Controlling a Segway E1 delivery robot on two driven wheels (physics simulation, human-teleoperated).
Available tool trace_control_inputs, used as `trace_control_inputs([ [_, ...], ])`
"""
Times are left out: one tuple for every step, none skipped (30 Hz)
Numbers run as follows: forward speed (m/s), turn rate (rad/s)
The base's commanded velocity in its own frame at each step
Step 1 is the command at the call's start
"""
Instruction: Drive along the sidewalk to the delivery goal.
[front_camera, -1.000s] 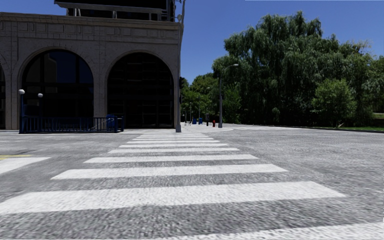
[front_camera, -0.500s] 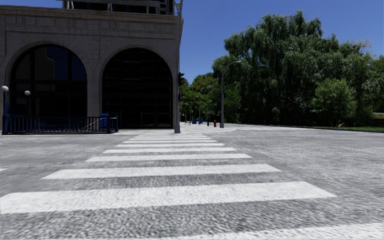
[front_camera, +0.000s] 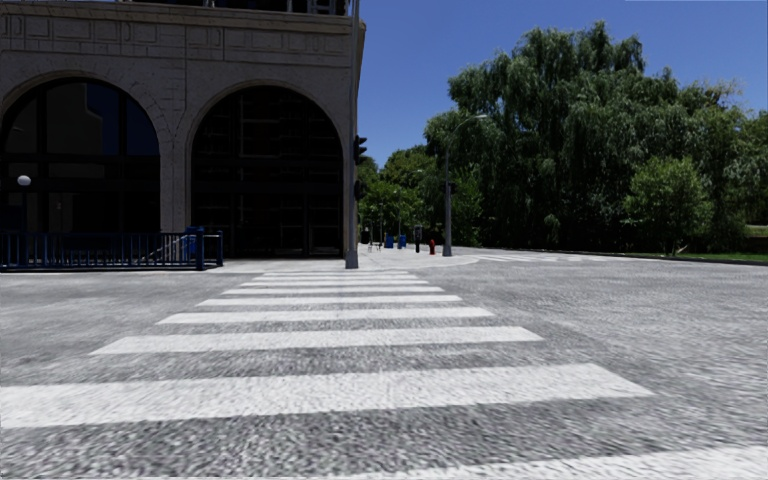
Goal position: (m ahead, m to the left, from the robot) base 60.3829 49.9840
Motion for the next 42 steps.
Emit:
trace_control_inputs([
  [2.0, 0.0],
  [2.0, 0.0],
  [2.0, 0.0],
  [2.0, 0.0],
  [2.0, 0.0],
  [2.0, 0.0],
  [2.0, 0.0],
  [2.0, 0.0],
  [2.0, 0.0],
  [2.0, 0.0],
  [2.0, 0.0],
  [2.0, 0.0],
  [2.0, 0.0],
  [2.0, 0.0],
  [2.0, 0.0],
  [2.0, 0.0],
  [2.0, 0.0],
  [2.0, 0.0],
  [2.0, 0.0],
  [2.0, 0.0],
  [2.0, 0.0],
  [2.0, 0.0],
  [2.0, 0.0],
  [2.0, 0.0],
  [2.0, 0.0],
  [2.0, 0.0],
  [2.0, 0.0],
  [2.0, 0.0],
  [2.0, 0.0],
  [2.0, 0.0],
  [2.0, 0.0],
  [2.0, 0.0],
  [2.0, 0.0],
  [2.0, 0.0],
  [2.0, 0.0],
  [2.0, 0.0],
  [2.0, 0.0],
  [2.0, 0.0],
  [2.0, 0.0],
  [2.0, 0.0],
  [2.0, 0.0],
  [2.0, 0.0],
])
